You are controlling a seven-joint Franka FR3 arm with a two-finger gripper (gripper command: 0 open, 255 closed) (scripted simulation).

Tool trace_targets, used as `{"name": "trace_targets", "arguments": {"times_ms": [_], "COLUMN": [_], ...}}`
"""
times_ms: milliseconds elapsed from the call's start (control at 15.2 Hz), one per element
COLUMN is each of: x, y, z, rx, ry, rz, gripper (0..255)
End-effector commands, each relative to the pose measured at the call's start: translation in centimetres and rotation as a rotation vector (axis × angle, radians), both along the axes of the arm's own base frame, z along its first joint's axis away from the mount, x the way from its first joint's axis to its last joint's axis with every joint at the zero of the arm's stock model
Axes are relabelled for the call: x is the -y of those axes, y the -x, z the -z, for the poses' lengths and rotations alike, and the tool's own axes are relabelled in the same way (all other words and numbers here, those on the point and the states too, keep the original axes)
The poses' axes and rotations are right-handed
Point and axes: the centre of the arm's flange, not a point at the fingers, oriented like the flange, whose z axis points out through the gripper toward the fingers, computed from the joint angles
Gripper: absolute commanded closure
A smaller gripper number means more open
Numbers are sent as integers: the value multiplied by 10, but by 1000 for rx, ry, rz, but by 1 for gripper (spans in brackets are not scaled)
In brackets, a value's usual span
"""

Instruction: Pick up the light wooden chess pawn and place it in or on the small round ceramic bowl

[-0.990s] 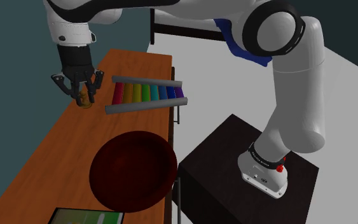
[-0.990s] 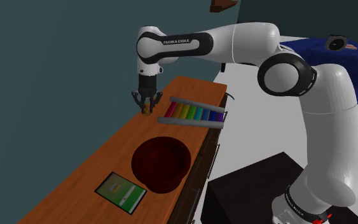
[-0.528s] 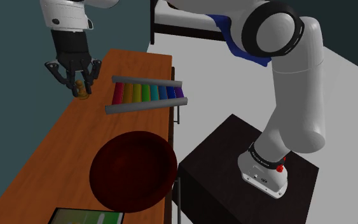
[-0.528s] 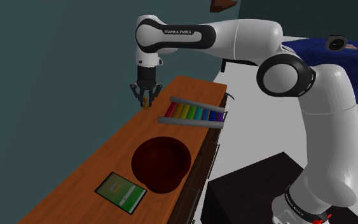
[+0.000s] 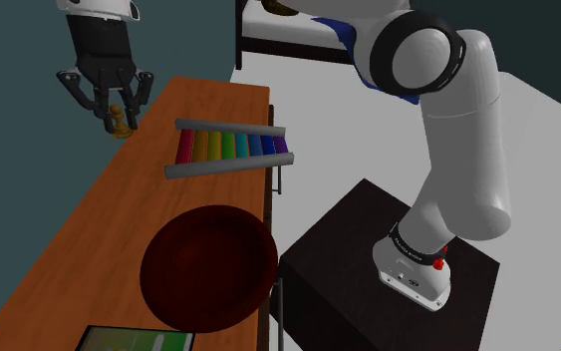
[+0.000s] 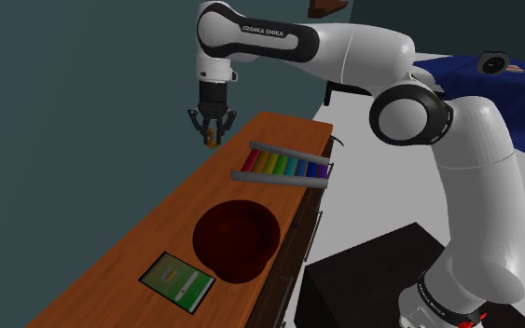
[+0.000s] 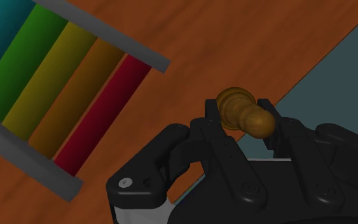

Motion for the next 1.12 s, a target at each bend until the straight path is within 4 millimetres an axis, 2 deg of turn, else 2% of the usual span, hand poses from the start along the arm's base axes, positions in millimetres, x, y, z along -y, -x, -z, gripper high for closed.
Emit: {"name": "trace_targets", "arguments": {"times_ms": [0,330,1056], "x": [0,0,-8], "y": [2,2,146], "z": [-10,-32,-26], "rx": [0,0,0], "ry": [0,0,0], "rz": [0,0,0], "gripper": [255,255,255]}}
